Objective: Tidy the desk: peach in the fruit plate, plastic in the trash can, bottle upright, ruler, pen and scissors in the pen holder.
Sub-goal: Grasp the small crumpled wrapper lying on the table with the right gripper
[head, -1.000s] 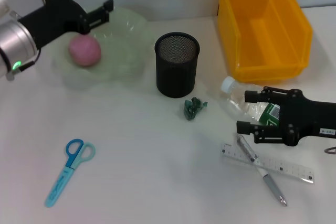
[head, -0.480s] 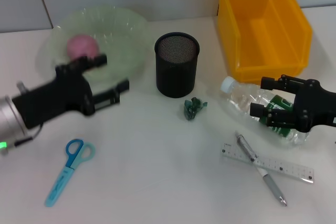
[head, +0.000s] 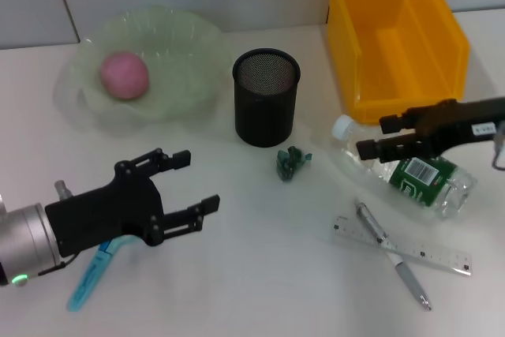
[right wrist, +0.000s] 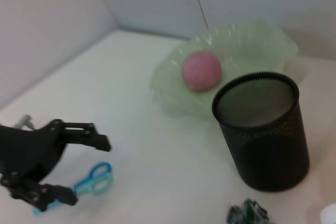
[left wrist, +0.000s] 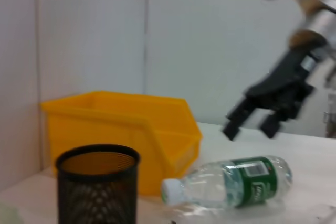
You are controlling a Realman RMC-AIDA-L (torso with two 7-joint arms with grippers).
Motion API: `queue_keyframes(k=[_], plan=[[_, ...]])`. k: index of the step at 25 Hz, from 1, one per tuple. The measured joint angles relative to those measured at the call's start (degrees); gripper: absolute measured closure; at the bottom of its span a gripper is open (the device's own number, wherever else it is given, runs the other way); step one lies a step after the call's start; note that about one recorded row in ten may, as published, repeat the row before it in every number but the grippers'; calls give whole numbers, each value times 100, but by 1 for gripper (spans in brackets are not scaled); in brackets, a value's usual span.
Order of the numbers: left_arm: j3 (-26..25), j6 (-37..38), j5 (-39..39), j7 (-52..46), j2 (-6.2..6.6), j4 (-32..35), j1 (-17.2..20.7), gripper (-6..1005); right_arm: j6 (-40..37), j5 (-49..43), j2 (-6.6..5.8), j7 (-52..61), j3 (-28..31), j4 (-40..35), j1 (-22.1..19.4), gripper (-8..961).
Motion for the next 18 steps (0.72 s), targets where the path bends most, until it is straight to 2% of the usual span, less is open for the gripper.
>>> queue_keyframes(k=[3, 5, 8, 9, 12, 18], plan=[[46, 65, 107, 21, 0, 27, 33, 201, 57, -623, -20, 1075, -582, -468, 345, 131], [71, 102, 245, 27, -5, 36, 51, 202, 40, -763, -29, 1277, -649, -505, 445, 131], [123, 111, 270, 29, -12, 5, 54, 202, -38, -1257, -44, 1889, -723, -526, 872, 131], [123, 111, 270, 29, -12, 5, 54, 202, -38, -1257, -44, 1889, -723, -526, 872, 131], [268, 102, 274, 31, -9, 5, 57, 202, -44, -1726, -50, 2304, -747, -404, 1283, 131], [442, 87, 278, 56, 1, 6, 54, 202, 95, -1830, -31, 2377, -826, 176, 1667, 131]])
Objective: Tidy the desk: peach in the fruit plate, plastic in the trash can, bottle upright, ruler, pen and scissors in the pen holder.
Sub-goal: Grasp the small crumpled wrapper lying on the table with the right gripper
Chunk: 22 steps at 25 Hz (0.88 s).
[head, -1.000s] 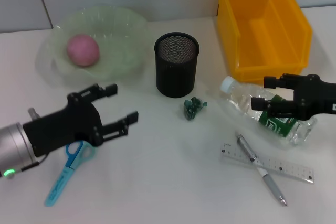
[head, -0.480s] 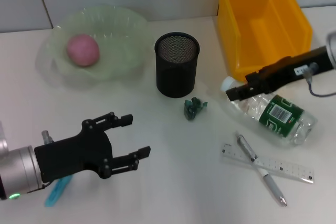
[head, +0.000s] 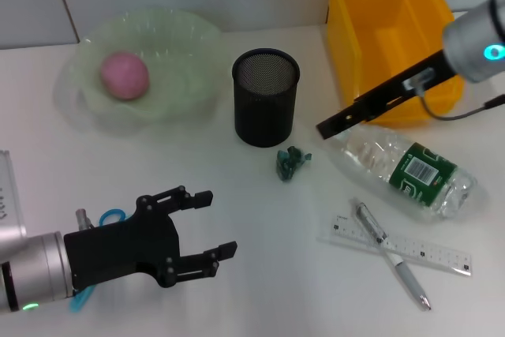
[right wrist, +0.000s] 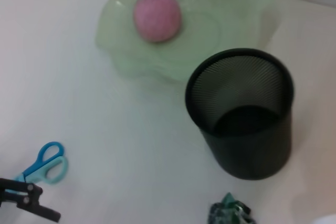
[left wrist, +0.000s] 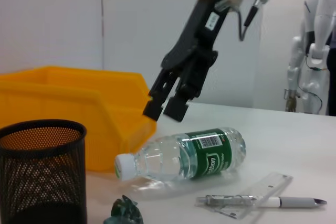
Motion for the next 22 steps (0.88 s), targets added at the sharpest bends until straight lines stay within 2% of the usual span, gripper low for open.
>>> queue_keyframes(k=[4, 22], plan=[[50, -30, 0, 25, -11, 3, -24, 202, 451, -21, 20, -11, -340, 560, 214, 131], [52, -33, -5, 99, -43, 7, -79, 202, 1504, -97, 41, 9, -818, 1792, 698, 131]])
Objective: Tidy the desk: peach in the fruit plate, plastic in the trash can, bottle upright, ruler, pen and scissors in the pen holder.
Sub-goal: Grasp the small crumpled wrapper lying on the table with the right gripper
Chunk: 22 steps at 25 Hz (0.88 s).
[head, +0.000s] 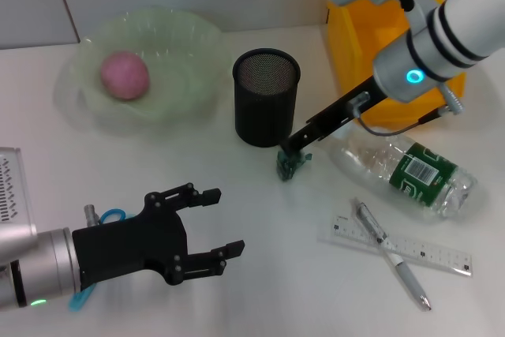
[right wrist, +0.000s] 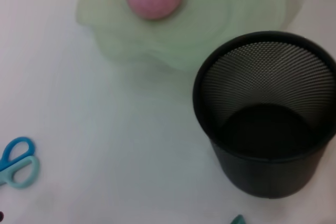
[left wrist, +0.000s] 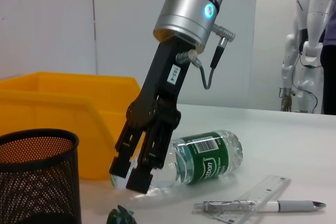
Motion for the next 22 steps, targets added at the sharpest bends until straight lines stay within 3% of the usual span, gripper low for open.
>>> queue_keyframes(k=[8, 22], plan=[[2, 0, -1, 31, -7, -5, 0, 202, 522, 9, 14, 5, -243, 812, 385, 131], [10, 29, -2, 72, -9, 8, -4, 203, 957, 20, 40, 6, -319, 1314, 547, 131]])
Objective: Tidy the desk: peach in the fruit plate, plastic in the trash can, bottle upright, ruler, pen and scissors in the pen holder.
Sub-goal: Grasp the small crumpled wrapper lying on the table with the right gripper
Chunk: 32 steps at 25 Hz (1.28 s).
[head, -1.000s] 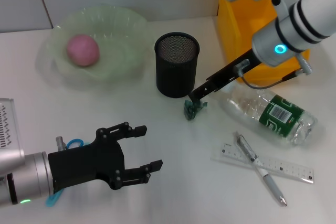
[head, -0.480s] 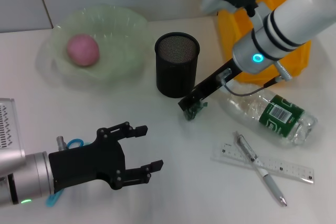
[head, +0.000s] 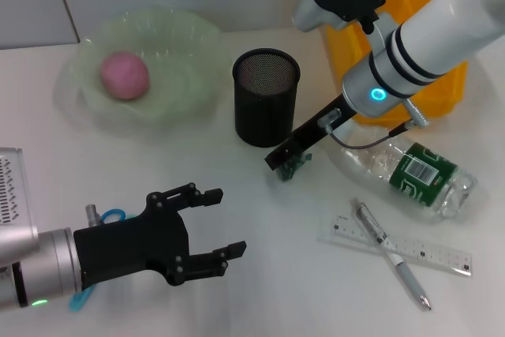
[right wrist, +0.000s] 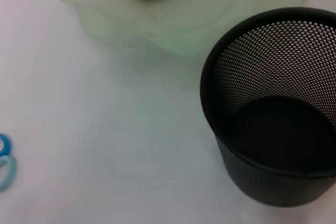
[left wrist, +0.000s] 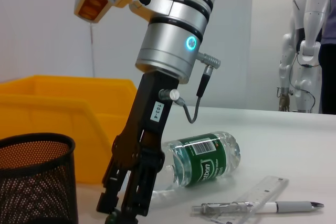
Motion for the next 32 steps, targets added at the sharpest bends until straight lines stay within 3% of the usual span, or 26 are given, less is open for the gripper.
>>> queue_keyframes(k=[18, 32], plan=[[59, 16, -26, 7, 1, -3, -5, 203, 93, 1, 11, -3, -91, 170, 37, 131], [133, 24, -33, 17, 0, 17, -5, 203, 151, 0, 11, -14, -88, 250, 72, 382]])
